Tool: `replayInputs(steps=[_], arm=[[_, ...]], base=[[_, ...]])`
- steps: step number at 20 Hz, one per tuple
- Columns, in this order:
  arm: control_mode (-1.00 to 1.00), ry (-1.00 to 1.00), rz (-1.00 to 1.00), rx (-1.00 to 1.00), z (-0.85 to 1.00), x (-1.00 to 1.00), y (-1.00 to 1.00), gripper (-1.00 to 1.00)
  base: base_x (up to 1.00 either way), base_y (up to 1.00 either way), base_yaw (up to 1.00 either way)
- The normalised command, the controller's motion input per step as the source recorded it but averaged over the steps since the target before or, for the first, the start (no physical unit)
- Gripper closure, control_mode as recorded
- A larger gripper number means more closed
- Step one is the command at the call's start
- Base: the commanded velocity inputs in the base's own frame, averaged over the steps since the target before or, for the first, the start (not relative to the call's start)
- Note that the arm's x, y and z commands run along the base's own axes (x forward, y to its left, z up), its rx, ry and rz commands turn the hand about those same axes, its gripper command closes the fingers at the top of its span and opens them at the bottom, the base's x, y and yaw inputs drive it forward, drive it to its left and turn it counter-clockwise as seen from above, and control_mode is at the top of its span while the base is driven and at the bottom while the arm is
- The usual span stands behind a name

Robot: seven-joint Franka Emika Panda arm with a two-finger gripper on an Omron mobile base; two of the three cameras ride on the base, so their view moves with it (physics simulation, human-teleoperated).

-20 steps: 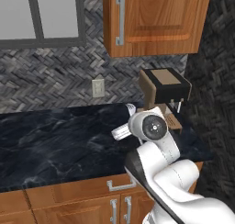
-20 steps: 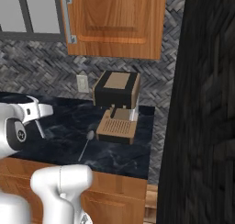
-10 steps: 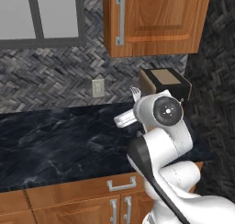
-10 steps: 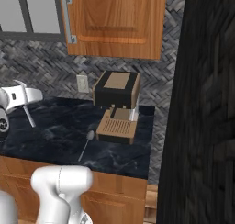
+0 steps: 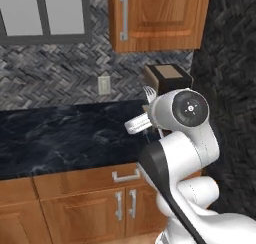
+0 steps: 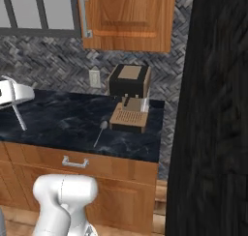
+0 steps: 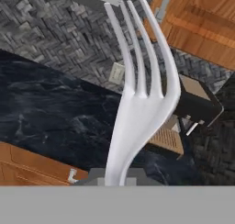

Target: Take the fork and place it on the left side of the plate. Then take the spoon and place it on the right side of the plate. Make sure they're directly next to the plate.

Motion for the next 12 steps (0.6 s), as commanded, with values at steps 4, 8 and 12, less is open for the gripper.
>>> replayInputs(steps=[4,8,12], arm=[[1.00,0.00,0.00,0.00,0.00,0.00,0.00,1.00],[1.00,0.00,0.00,0.00,0.00,0.00,0.00,1.00],[1.00,0.00,0.00,0.00,0.00,0.00,0.00,1.00]], base=[[-1.00,0.00,0.00],[-1.00,0.00,0.01],[-1.00,0.08,0.05]])
